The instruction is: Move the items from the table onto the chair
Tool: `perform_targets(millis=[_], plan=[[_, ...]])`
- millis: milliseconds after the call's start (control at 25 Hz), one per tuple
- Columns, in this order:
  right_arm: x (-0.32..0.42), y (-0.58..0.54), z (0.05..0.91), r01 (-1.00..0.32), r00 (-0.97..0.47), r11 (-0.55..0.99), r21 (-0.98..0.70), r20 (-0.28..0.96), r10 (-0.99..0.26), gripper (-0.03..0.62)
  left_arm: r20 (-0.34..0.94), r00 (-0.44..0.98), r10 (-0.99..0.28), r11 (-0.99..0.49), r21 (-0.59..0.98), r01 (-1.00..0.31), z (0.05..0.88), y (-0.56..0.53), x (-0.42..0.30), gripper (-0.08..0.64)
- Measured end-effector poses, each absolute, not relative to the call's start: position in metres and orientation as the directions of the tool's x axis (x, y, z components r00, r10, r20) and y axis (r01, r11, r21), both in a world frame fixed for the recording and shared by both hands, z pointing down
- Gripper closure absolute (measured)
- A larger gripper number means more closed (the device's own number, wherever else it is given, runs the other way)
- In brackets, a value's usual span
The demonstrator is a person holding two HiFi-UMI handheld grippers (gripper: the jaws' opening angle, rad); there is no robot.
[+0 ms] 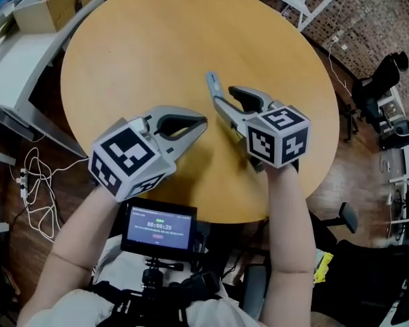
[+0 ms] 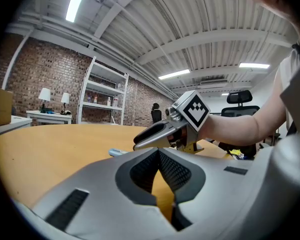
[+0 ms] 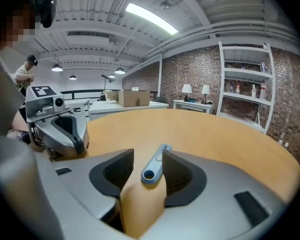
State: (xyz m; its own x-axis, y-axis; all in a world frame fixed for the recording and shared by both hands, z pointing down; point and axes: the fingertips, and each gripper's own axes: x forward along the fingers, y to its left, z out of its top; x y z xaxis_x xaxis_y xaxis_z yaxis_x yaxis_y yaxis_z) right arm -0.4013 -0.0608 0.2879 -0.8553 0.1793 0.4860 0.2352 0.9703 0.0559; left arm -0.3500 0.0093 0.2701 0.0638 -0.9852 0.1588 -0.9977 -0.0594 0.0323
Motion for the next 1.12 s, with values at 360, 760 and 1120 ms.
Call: perform_targets(millis=[360,760,1120], plan=[[-0.414,-0.073,0.314,0.254,-0.762,0.963,0.089,0.632,0.143,0.384,0.173,0.067,-0.983,-0.062,0.037,-0.997,0.269,0.011,-0.348,0.554],[-0.415,-0.066,0.33,0.312,-0.691,0.95,-0.014,0.683,0.237,0.397,0.17,0.068,-0.983,-0.062,0.04,-0.997,0.268,0.011,-0.346,0.554],[-0.413,-0.069,0.321,0.309,-0.732,0.951,-0.003,0.638,0.24,0.457,0.18,0.072,-0.981,-0.064,0.05,-0.997,0.271,0.013,-0.347,0.554]])
